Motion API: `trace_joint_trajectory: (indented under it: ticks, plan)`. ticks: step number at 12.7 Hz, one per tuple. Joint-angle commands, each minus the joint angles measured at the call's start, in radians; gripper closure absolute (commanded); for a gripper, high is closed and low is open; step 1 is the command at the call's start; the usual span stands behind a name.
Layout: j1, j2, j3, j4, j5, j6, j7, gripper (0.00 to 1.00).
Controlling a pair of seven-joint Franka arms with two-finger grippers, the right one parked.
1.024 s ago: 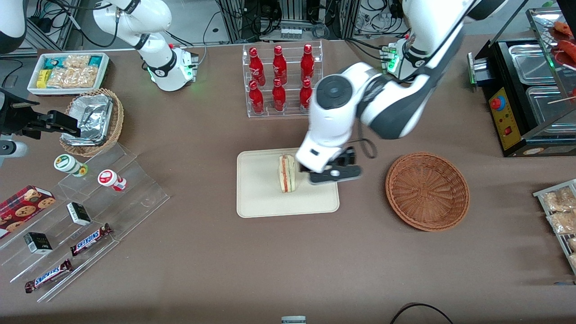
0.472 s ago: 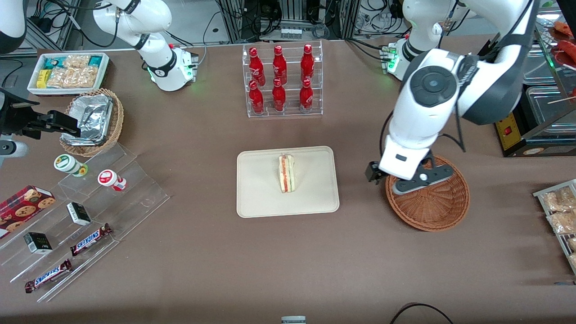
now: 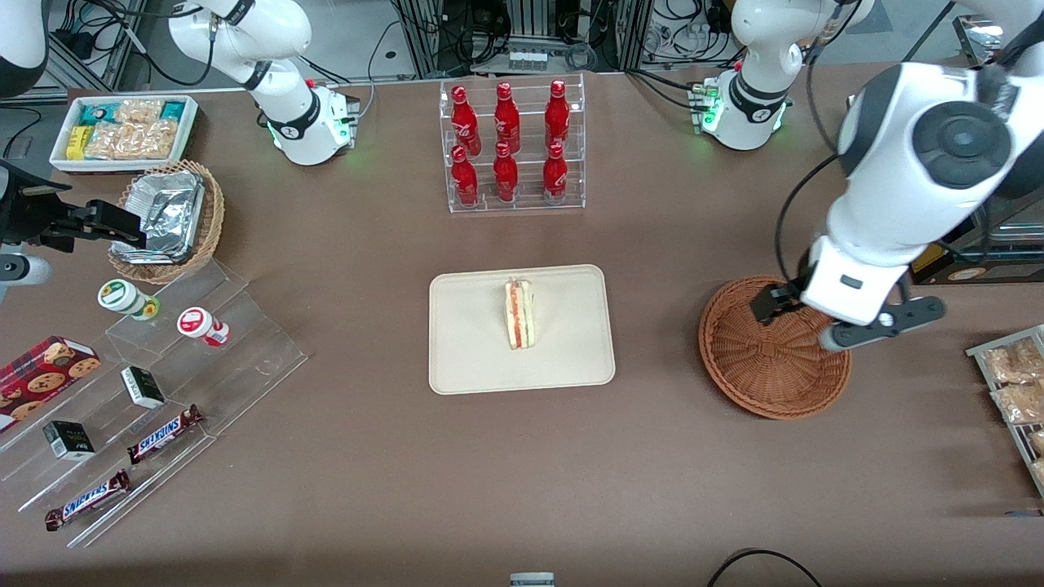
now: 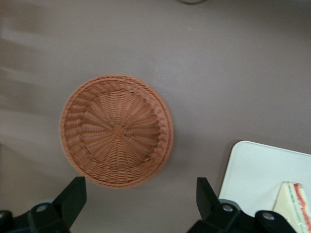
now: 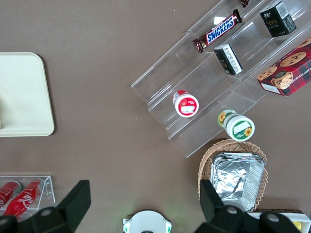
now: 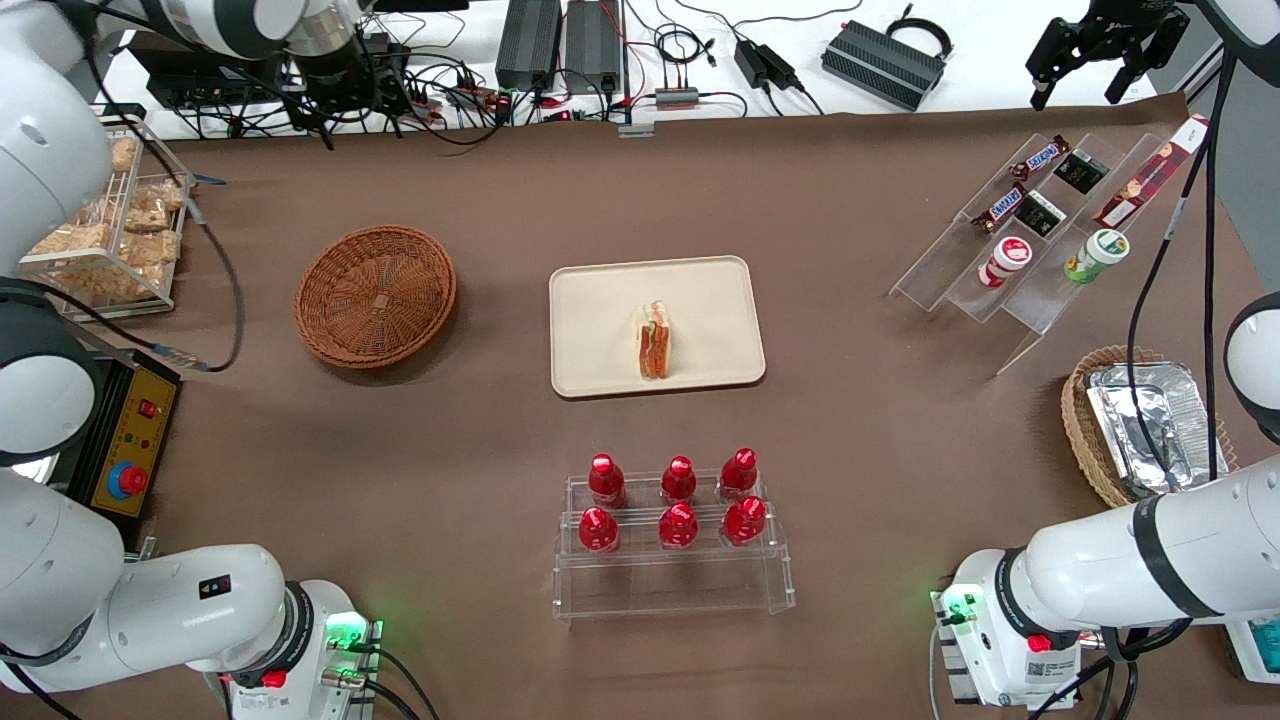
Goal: Place sandwich from basket to tray
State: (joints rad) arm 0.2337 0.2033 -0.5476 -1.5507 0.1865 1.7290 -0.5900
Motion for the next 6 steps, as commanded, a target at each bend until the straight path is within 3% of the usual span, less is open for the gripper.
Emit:
trace_joint_trajectory:
  ticks: [1, 3, 6]
  plan:
    - [0.067, -0.077, -0.006, -0.025, -0.057, -0.067, 0.108, 0.00]
    - [0.088, -0.126, 0.015, -0.026, -0.103, -0.124, 0.203, 0.00]
    - [-0.002, -0.208, 0.211, -0.067, -0.188, -0.169, 0.382, 0.00]
